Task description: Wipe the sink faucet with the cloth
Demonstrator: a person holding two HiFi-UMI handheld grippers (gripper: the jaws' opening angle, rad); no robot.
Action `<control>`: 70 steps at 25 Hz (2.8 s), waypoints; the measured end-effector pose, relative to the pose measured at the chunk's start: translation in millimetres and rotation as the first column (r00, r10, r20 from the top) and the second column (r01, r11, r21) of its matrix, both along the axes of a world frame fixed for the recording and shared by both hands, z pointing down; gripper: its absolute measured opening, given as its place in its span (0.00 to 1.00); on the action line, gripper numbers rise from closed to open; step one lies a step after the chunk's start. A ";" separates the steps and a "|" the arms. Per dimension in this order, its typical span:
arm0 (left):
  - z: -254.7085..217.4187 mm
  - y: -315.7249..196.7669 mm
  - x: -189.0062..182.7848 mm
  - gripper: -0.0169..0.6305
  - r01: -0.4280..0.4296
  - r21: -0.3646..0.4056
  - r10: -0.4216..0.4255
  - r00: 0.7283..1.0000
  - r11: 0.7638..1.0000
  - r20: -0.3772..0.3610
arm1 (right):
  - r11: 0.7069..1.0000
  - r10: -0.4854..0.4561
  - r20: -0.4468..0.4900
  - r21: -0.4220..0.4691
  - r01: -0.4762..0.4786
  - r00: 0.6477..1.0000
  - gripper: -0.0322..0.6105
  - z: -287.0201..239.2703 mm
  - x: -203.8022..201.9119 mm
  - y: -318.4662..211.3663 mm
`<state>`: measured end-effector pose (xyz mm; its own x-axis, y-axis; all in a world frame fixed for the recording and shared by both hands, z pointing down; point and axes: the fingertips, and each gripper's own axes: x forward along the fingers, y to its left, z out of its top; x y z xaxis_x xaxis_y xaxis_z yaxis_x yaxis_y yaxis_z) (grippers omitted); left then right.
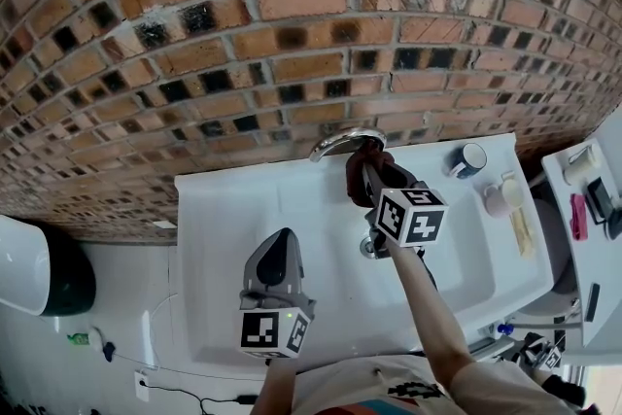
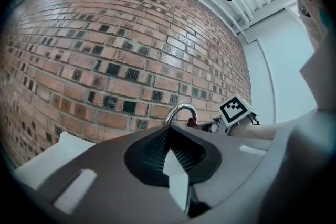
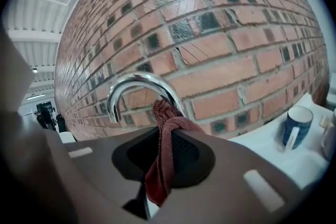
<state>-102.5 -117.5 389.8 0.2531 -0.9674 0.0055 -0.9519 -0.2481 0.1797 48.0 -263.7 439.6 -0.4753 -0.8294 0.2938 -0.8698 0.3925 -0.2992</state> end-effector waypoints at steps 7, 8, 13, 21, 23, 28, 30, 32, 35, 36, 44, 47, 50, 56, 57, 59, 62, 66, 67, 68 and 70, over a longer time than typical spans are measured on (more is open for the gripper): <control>-2.3 4.3 -6.2 0.03 0.018 0.004 -0.018 1.000 1.000 -0.010 | 0.988 -0.048 -0.087 0.144 0.060 0.995 0.12 -50.1 -23.9 7.0; -1.5 4.6 -7.8 0.03 0.022 0.000 -0.022 1.000 1.000 -0.013 | 0.985 -0.056 -0.113 0.157 0.074 0.992 0.12 -52.5 -28.4 9.3; 0.8 2.6 -11.7 0.03 0.026 -0.003 -0.026 0.999 1.000 -0.021 | 0.964 -0.123 -0.208 0.206 0.167 0.970 0.12 -54.8 -58.5 23.4; 2.7 1.9 -10.7 0.03 0.019 -0.008 -0.019 0.999 1.000 -0.033 | 0.944 -0.181 -0.321 0.207 0.255 0.930 0.12 -42.4 -88.4 35.5; 3.1 1.4 -10.9 0.03 0.020 -0.007 -0.020 0.999 1.000 -0.038 | 0.937 -0.206 -0.351 0.198 0.288 0.913 0.12 -36.2 -93.2 38.0; 4.8 3.0 -12.7 0.03 0.024 -0.016 -0.025 0.999 1.000 -0.041 | 0.915 -0.271 -0.358 0.191 0.354 0.894 0.12 -32.7 -100.7 54.1; 3.8 3.2 -14.8 0.03 0.027 -0.013 -0.028 0.999 1.000 -0.042 | 0.901 -0.282 -0.345 0.226 0.371 0.895 0.12 -43.3 -105.7 65.3; 2.6 2.0 -17.0 0.03 0.032 -0.009 -0.032 0.999 0.999 -0.043 | 0.888 -0.293 -0.339 0.250 0.386 0.894 0.12 -51.7 -114.9 67.9; 2.6 3.3 -18.0 0.03 0.038 -0.009 -0.038 0.998 0.999 -0.045 | 0.890 -0.287 -0.344 0.250 0.381 0.894 0.12 -53.7 -122.7 54.0; 3.0 4.5 -18.0 0.03 0.038 -0.010 -0.038 0.998 0.999 -0.045 | 0.893 -0.286 -0.340 0.244 0.378 0.896 0.12 -53.2 -123.0 49.4; 3.5 4.7 -23.1 0.03 0.047 -0.008 -0.047 0.998 0.999 -0.044 | 0.887 -0.206 -0.322 0.338 0.316 0.924 0.12 -96.4 -102.0 38.2; 5.1 4.2 -22.3 0.03 0.047 -0.017 -0.048 0.998 0.999 -0.041 | 0.897 -0.118 -0.273 0.382 0.220 0.955 0.12 -119.1 -66.4 23.4; 5.8 3.7 -20.8 0.03 0.040 -0.021 -0.041 0.998 0.999 -0.038 | 0.929 -0.018 -0.201 0.360 0.091 0.979 0.12 -117.6 -15.7 0.5; 9.5 0.4 -19.7 0.03 0.036 -0.025 -0.037 0.999 0.999 -0.040 | 0.961 0.101 -0.234 0.274 -0.034 0.967 0.11 -78.8 41.9 -16.5; 9.3 -0.4 -19.3 0.03 0.035 -0.027 -0.036 0.999 0.999 -0.040 | 0.964 0.110 -0.245 0.261 -0.044 0.963 0.11 -71.3 46.2 -17.7; 9.8 -1.2 -18.5 0.03 0.033 -0.030 -0.035 0.999 0.999 -0.039 | 0.972 0.126 -0.284 0.226 -0.061 0.951 0.11 -52.9 54.2 -20.2; 11.2 -1.5 -18.2 0.03 0.031 -0.034 -0.032 0.999 0.999 -0.037 | 0.991 0.106 -0.371 0.117 -0.066 0.923 0.11 -7.9 59.6 -21.4; 14.2 -1.8 -17.5 0.03 0.032 -0.044 -0.033 0.999 0.999 -0.037 | 1.000 0.007 -0.455 0.014 -0.001 0.891 0.12 44.2 35.6 0.9; 15.2 -2.7 -17.4 0.03 0.031 -0.044 -0.032 0.999 0.999 -0.038 | 1.000 -0.008 -0.461 0.015 0.017 0.887 0.11 48.2 27.5 7.2; 15.2 -4.0 -17.4 0.03 0.030 -0.044 -0.032 0.999 0.999 -0.038 | 0.999 -0.021 -0.461 0.016 0.032 0.887 0.11 49.9 20.1 11.4; 15.7 -5.7 -17.7 0.03 0.031 -0.042 -0.032 0.999 0.999 -0.039 | 0.998 -0.049 -0.452 0.005 0.057 0.891 0.11 52.5 6.4 15.2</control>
